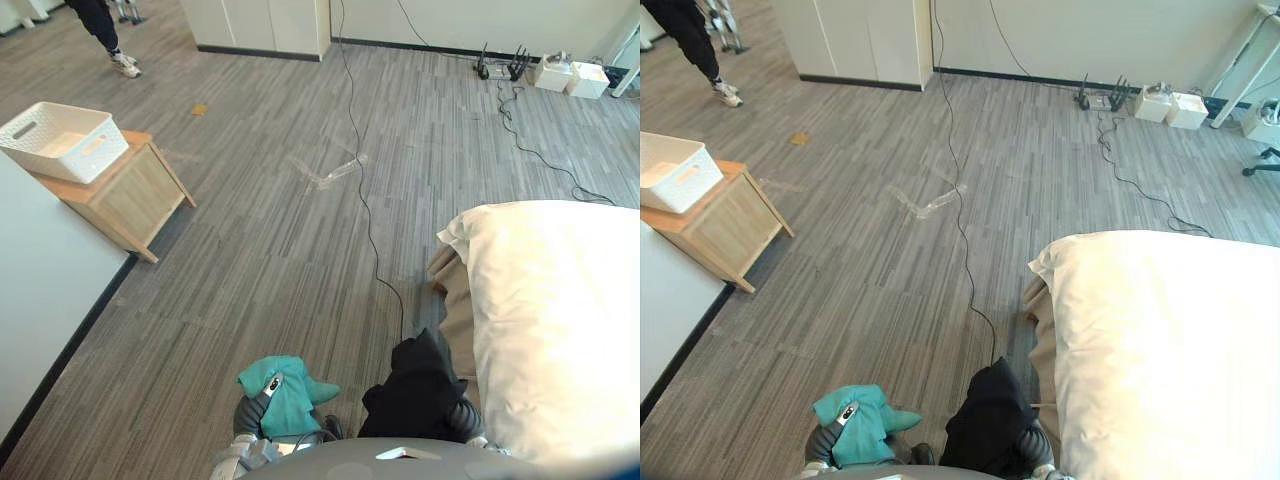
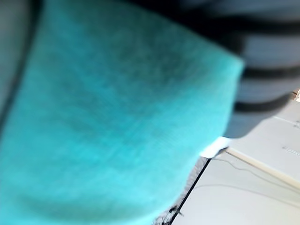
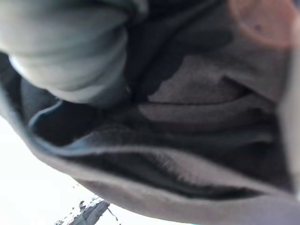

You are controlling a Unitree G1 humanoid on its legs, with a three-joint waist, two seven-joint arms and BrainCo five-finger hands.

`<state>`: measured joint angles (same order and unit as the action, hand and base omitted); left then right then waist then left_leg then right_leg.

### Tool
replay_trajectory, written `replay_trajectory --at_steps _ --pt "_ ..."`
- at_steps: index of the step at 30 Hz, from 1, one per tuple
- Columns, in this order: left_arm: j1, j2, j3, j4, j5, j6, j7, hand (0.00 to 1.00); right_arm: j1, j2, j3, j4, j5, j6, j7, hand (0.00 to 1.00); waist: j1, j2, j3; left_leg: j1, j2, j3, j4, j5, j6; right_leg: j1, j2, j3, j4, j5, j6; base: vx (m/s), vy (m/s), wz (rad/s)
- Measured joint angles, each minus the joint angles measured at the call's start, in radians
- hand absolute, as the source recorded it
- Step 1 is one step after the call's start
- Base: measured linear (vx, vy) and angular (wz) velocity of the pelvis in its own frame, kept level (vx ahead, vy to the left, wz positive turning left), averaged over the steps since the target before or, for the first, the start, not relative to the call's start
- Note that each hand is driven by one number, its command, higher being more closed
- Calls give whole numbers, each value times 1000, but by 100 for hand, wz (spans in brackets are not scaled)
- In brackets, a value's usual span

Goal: Tidy the bed and pick cloth on bed and put in laundry

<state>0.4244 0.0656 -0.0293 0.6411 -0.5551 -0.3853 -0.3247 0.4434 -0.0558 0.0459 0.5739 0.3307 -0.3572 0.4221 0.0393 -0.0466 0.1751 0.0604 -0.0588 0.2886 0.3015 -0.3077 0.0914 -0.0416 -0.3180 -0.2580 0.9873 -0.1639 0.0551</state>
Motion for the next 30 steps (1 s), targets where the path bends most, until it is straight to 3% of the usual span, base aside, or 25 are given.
replay_trajectory --at_steps 1,3,4,6,7,9,10,11,12,13,14,15,16,17,18,19,20,21,22,23,25,28,29,30 --pt "-1 13 -10 10 -1 1 6 100 4 0 8 -8 1 -1 1 100 -9 -18 6 58 -6 -28 -36 0 10 -44 4 1 75 -24 -1 311 62 33" --pt "-3 24 -26 9 -2 4 13 100 6 1 15 -28 5 -9 2 100 -27 -15 3 120 -5 -78 -86 3 22 -132 45 -5 73 -82 6 338 27 58" --pt "-7 27 -32 9 -2 11 16 100 11 1 16 -40 16 -18 3 100 -38 -14 4 137 0 -105 -105 3 24 -187 69 -8 18 -104 10 342 -28 112" --pt "-18 21 -39 10 -2 33 20 100 13 1 16 -45 49 -55 8 100 -69 6 21 189 36 -190 -125 -7 8 -242 128 -45 -324 -97 -8 529 -70 129" --pt "-22 19 -42 10 -2 36 20 100 13 2 14 -46 52 -62 8 100 -70 12 25 204 47 -206 -130 -13 1 -246 142 -50 -427 -65 -15 624 -115 114" --pt "-16 15 -50 9 2 36 19 100 20 16 14 -48 62 -80 8 100 -55 17 23 257 79 -252 -146 -49 -58 -261 174 -51 -772 85 -10 586 -166 98" --pt "-16 10 -49 12 3 32 19 100 22 16 15 -48 62 -86 8 100 -50 22 26 277 91 -255 -147 -62 -81 -269 182 -44 -784 159 -40 664 -210 76" --pt "-10 -4 -48 11 13 26 19 100 21 15 17 -52 62 -93 8 100 -49 49 20 301 131 -270 -136 -79 -113 -257 202 -29 -753 292 -104 569 -172 49" --pt "-15 -11 -47 14 20 23 18 100 16 15 15 -61 63 -94 6 100 -43 61 21 310 152 -272 -128 -78 -127 -266 206 -40 -698 282 -114 689 -223 60" --pt "-20 -30 -49 9 21 8 15 100 3 15 14 -85 66 -94 6 100 -38 87 32 310 168 -276 -107 -42 -176 -296 178 -62 -560 199 -120 641 -231 64" --pt "-31 -59 -51 8 20 -9 1 100 6 2 13 -110 68 -95 8 100 -63 74 47 325 154 -273 -98 26 -177 -349 125 -81 -381 115 -104 602 -254 63" --pt "-17 -70 -45 9 16 -17 -3 100 10 -6 16 -118 67 -96 10 100 -60 88 37 327 160 -272 -72 44 -170 -350 125 -87 -358 98 -82 594 -299 49" --pt "-1 -77 -34 11 3 -20 -15 100 14 -14 38 -119 67 -89 7 100 -59 91 27 310 166 -268 42 67 -160 -292 134 -109 -378 5 -129 609 -307 1" --pt "4 -97 -22 10 -18 -19 -25 100 7 -42 40 -132 65 -82 11 100 -46 120 24 259 201 -273 209 121 -158 -245 177 -113 -388 -49 -136 730 -314 -17" --pt "4 -100 -12 10 -25 -19 -31 100 -4 -55 41 -127 65 -78 11 100 -45 127 22 216 214 -273 309 187 -161 -220 197 -111 -399 -69 -144 698 -248 -37" --pt "3 -99 -5 8 -24 -19 -51 100 -30 -68 42 -113 69 -65 15 100 -42 133 22 108 251 -285 531 332 -178 -162 232 -105 -444 -91 -151 608 -221 -26" --pt "0 -94 -6 4 -19 -26 -73 100 -58 -75 37 -91 80 -63 17 100 -42 132 24 -33 287 -286 787 292 -150 -104 265 -106 -493 -100 -161 480 -179 -29" --pt "-1 -94 -1 -3 -12 -36 -77 100 -73 -78 36 -76 81 -60 18 100 -31 131 28 -91 289 -291 887 266 -138 -71 277 -106 -518 -105 -169 383 -132 -30" --pt "-2 -91 8 -22 -8 -37 -83 100 -93 -80 33 -57 85 -51 21 100 -19 123 43 -164 271 -309 997 230 -126 -15 287 -100 -554 -118 -183 487 -122 -34" --pt "-3 -82 13 -47 -2 -37 -88 100 -121 -80 20 -21 88 -35 32 100 -2 104 56 -265 205 -327 1063 198 -122 75 287 -85 -613 -132 -178 467 -109 -31" --pt "1 -81 14 -73 -4 -30 -90 100 -126 -84 -4 -3 88 -23 48 100 18 102 57 -352 143 -306 1021 174 -127 150 288 -70 -675 -129 -167 498 -69 -37" --pt "2 -88 23 -104 -26 5 -90 100 -128 -89 -36 2 65 2 67 100 30 93 61 -405 81 -154 615 120 -127 274 281 -72 -791 -127 -148 548 -8 -29" --pt "1 -88 31 -103 -48 19 -89 100 -113 -83 -39 1 36 1 77 100 21 86 59 -367 53 -64 338 136 -136 332 278 -92 -842 -133 -111 599 11 22" --pt "2 -91 31 -97 -63 30 -88 100 -91 -78 -56 2 8 -1 88 100 8 91 58 -317 33 46 62 224 -111 391 294 -124 -877 -146 -78 602 22 47"
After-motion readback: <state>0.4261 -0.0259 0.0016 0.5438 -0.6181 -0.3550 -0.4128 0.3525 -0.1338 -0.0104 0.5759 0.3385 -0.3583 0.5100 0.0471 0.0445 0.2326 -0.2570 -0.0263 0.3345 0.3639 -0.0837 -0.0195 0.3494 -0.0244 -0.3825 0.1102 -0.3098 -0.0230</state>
